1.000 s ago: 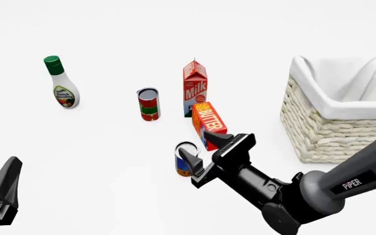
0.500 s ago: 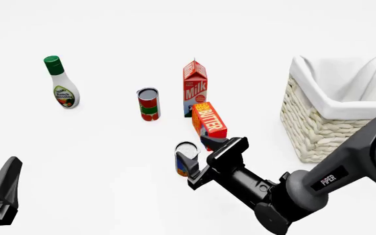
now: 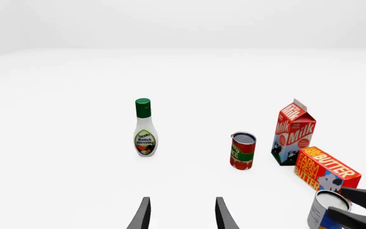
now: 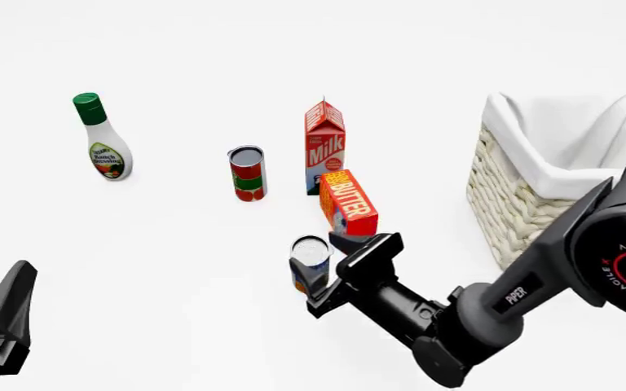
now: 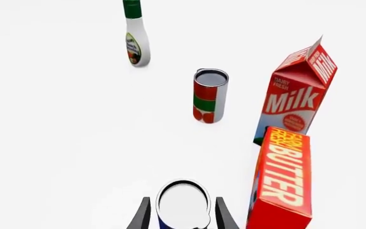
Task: Pick the alphabet soup and place it in the basket.
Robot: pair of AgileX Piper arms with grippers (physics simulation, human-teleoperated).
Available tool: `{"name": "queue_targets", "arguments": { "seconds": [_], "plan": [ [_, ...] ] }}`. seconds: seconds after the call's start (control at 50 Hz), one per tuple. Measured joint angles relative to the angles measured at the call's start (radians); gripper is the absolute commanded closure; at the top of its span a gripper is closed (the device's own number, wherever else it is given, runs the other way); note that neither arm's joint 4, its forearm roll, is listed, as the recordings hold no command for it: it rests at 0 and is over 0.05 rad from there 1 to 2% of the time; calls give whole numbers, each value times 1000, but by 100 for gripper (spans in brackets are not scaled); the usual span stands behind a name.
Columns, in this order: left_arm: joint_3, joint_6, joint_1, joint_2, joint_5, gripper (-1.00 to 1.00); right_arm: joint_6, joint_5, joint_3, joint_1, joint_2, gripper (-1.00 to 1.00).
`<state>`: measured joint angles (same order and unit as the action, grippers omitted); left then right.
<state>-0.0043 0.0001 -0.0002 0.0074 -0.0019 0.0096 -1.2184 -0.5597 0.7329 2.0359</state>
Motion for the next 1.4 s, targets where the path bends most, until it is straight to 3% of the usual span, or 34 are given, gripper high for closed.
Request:
{"name": "queue_targets", "arguments": {
  "seconds": [1.14,1.16,1.4],
  "plan": [
    [0,0,0,0,0,-100,30,-1,-84,1,129,-100],
    [0,0,0,0,0,-100,31,-1,-85,2,131,100],
    [0,0,0,0,0,-100,24,-2,-87,2,132,100]
  ]
}}
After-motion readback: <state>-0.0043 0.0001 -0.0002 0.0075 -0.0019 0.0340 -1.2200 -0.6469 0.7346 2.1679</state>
